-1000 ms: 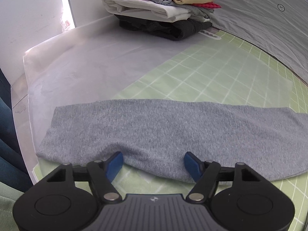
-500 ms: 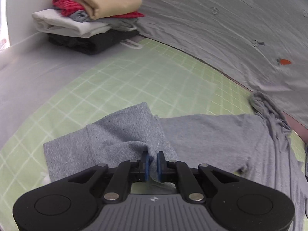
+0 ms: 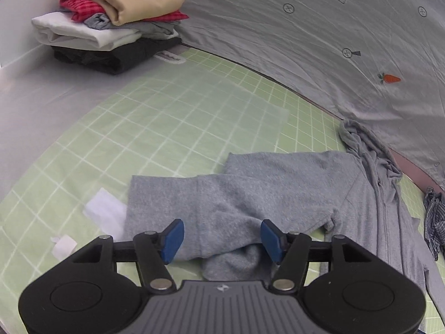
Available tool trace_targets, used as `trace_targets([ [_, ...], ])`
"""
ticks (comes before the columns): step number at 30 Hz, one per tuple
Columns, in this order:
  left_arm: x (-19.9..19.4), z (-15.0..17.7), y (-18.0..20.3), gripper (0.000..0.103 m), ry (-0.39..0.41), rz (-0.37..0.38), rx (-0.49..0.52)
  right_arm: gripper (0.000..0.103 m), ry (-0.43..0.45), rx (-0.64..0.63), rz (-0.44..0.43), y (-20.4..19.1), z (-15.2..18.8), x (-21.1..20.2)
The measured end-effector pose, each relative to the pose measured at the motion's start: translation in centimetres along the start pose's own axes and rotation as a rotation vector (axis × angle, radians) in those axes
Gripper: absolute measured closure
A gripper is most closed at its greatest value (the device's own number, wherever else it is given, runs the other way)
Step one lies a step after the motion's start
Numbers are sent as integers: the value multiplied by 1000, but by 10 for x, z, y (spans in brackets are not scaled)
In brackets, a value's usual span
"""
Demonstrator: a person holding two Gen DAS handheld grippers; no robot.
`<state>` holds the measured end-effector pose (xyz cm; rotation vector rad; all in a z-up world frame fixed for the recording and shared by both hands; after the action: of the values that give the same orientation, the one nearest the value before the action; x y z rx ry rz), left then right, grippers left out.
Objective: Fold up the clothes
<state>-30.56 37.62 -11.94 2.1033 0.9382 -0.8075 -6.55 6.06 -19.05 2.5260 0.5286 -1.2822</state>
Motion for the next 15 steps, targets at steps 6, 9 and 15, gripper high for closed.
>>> trace_targets([
  [6, 20, 3, -13, 32, -72, -58, -9, 0, 1, -9, -7, 2, 0, 0],
  [9, 30, 5, -6, 31, -90, -71, 31, 0, -20, -18, -10, 4, -3, -1],
  [15, 36, 7, 12, 82, -121, -66, 151, 0, 1, -25, 42, 19, -13, -11],
])
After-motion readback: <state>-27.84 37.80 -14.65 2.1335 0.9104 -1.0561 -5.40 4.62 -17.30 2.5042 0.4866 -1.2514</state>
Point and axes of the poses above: each gripper's, at about its wrist camera, not at the fingertips, and x roughly the way its jaws point, y to its right, z to its underside, the point moved 2 cm from there along x, roughly the way its jaws point, and after that the axes turned 5 degrees about z, right-handed, at the moved point
